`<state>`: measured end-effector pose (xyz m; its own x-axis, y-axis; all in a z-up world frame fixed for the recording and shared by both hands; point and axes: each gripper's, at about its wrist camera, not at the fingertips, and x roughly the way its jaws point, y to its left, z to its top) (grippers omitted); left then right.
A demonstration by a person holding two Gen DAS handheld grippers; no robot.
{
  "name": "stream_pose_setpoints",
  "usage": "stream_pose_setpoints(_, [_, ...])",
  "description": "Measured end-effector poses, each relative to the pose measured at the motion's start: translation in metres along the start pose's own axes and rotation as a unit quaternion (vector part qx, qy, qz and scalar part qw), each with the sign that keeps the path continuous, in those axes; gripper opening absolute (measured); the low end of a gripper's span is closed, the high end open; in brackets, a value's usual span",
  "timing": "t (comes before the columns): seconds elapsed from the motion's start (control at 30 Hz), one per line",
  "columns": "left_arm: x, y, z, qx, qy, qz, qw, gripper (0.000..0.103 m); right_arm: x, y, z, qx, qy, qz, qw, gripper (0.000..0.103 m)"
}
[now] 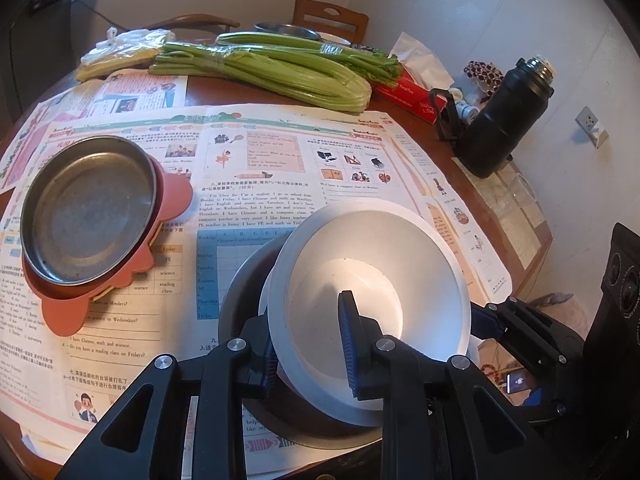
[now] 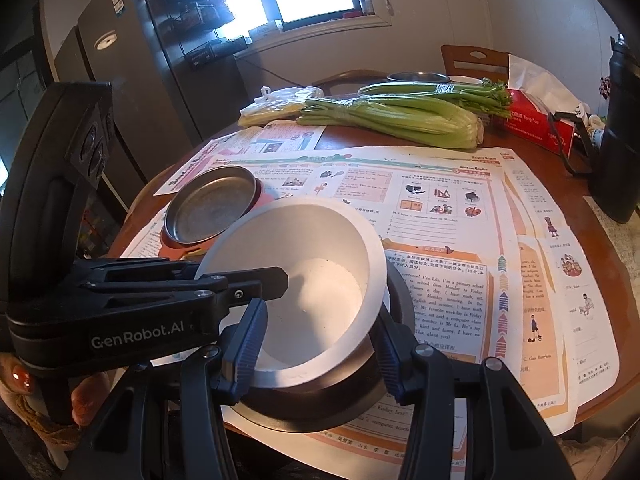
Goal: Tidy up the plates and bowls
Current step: 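Carry the paper bowl over the steel bowl and lower it inside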
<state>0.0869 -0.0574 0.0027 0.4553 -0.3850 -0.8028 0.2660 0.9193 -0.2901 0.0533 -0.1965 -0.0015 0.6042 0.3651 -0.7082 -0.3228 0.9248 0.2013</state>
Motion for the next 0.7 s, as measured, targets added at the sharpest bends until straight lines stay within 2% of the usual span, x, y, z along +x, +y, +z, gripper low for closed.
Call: stream_pose_setpoints(0.7, [0.0047,-0.0029,-0.0019,0.004,-0.001,0.008,1.0,0.028,0.0012,-0.002,-0.0024,-0.008,-0.005,-0.012,1.0,0.052])
